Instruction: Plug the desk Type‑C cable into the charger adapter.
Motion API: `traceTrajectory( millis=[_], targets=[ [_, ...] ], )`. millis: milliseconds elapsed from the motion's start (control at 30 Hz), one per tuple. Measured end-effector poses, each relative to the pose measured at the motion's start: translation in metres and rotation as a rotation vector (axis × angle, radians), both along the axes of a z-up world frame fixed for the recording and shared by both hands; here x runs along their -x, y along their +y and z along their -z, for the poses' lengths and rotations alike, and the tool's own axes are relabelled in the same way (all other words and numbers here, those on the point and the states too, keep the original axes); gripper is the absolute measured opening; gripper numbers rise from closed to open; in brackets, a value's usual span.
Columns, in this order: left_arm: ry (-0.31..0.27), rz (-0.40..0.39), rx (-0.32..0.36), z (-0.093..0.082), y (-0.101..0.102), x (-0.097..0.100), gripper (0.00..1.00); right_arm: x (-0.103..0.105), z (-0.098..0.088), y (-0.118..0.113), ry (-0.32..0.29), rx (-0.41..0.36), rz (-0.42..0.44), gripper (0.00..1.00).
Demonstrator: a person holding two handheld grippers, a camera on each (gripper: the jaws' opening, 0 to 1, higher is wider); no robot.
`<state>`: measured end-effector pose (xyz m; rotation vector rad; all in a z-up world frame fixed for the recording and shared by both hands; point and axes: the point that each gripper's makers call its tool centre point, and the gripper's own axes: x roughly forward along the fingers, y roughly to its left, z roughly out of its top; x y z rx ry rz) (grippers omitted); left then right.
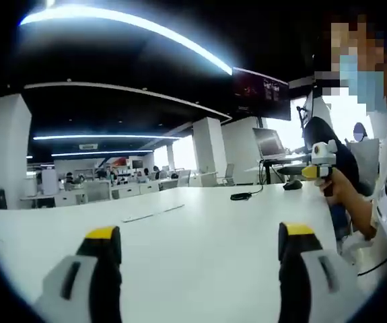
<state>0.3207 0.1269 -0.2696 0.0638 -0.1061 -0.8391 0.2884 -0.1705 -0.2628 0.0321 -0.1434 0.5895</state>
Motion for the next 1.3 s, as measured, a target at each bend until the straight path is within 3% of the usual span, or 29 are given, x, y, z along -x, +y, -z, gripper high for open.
traceTrajectory(
  millis=[867,1133,1300],
  targets=[
    [0.013,-0.012,-0.006,0.003,0.005,0.002,0.98,0.0,0.007,0.015,0.016,0.051,-0.023,1.0],
    [-0.007,-0.015,-0.007,0.001,0.004,0.002,0.99,0.0,0.008,0.014,0.018,0.052,-0.02,1.0],
    [0.015,-0.017,-0.005,0.005,0.003,0.0,1.0,0.002,0.008,0.013,0.02,0.048,-0.025,1.0]
  ],
)
